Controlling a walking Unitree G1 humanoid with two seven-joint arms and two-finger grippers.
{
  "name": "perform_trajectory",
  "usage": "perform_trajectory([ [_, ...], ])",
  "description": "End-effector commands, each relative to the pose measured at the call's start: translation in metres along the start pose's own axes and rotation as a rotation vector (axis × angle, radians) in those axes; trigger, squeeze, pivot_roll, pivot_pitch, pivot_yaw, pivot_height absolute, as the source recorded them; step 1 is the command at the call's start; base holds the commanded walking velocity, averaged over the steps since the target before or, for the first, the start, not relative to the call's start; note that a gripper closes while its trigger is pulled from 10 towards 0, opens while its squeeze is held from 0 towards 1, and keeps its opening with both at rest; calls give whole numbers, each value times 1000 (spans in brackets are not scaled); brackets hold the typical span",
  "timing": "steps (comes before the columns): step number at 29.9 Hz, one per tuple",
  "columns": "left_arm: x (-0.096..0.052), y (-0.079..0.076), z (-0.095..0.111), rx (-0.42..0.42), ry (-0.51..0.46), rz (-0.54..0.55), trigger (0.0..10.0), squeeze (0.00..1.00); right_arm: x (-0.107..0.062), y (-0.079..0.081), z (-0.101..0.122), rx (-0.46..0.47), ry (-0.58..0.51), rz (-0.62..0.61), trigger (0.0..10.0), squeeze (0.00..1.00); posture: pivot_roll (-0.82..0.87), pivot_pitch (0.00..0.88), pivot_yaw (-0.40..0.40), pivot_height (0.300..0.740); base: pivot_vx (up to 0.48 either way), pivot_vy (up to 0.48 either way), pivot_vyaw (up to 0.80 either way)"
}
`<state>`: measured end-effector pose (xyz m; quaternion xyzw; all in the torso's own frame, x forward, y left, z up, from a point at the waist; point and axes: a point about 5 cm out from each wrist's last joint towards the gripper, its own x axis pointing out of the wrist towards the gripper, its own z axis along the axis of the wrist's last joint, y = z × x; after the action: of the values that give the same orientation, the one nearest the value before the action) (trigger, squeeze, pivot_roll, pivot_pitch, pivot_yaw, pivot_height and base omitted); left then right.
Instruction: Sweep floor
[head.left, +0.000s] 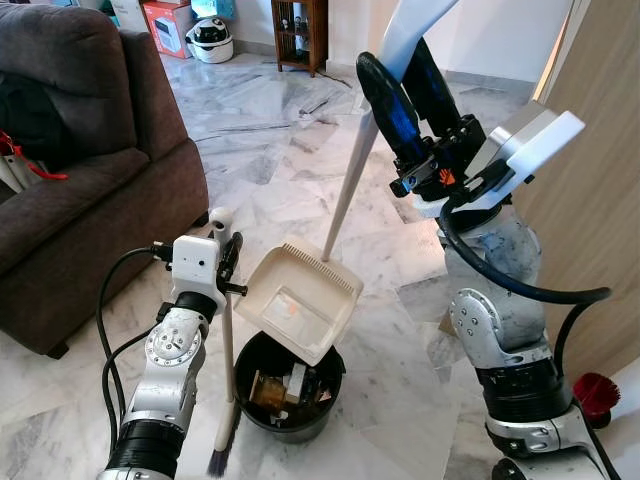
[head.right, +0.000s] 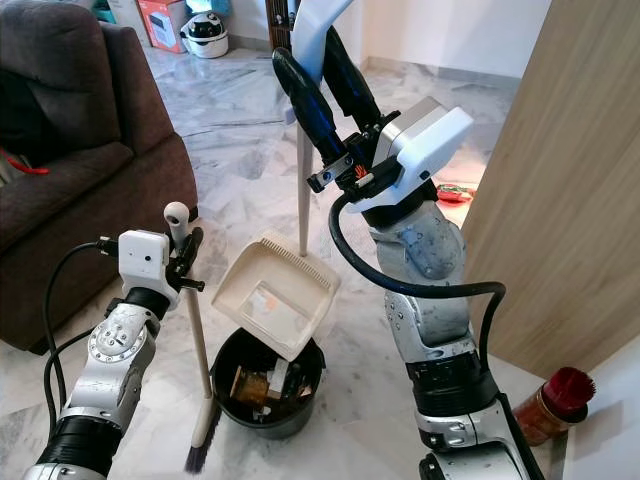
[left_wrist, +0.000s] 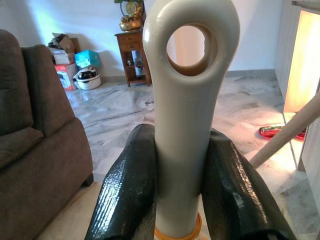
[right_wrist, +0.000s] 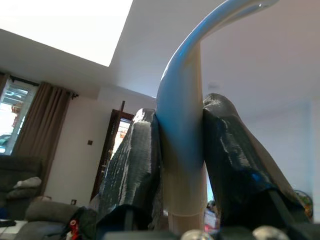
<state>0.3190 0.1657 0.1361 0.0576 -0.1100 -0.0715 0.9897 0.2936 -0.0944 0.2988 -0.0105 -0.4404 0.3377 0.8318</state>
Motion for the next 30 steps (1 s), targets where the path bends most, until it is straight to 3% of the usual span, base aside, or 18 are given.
perform_trajectory([
  [1, 5, 2, 14, -5, -59, -2, 10000, 0, 9, -1, 24, -68, -116, 29, 10000, 0, 103, 51, 73, 740, 0, 0, 0],
  [10, 5, 3, 14, -1, -59, -4, 10000, 0, 12, -4, 37, -152, -154, 53, 10000, 0, 108, 52, 80, 740, 0, 0, 0],
  [17, 5, 4, 14, 4, -56, -8, 10000, 0, 18, -5, 50, -345, -180, 78, 10000, 0, 107, 52, 84, 740, 0, 0, 0],
  [28, 5, 3, 13, 7, -55, -10, 10000, 0, 21, -4, 52, -313, -199, 61, 10000, 0, 108, 53, 82, 740, 0, 0, 0],
  [30, 5, 3, 13, 6, -54, -10, 10000, 0, 22, -4, 50, -240, -199, 58, 10000, 0, 107, 54, 83, 740, 0, 0, 0],
])
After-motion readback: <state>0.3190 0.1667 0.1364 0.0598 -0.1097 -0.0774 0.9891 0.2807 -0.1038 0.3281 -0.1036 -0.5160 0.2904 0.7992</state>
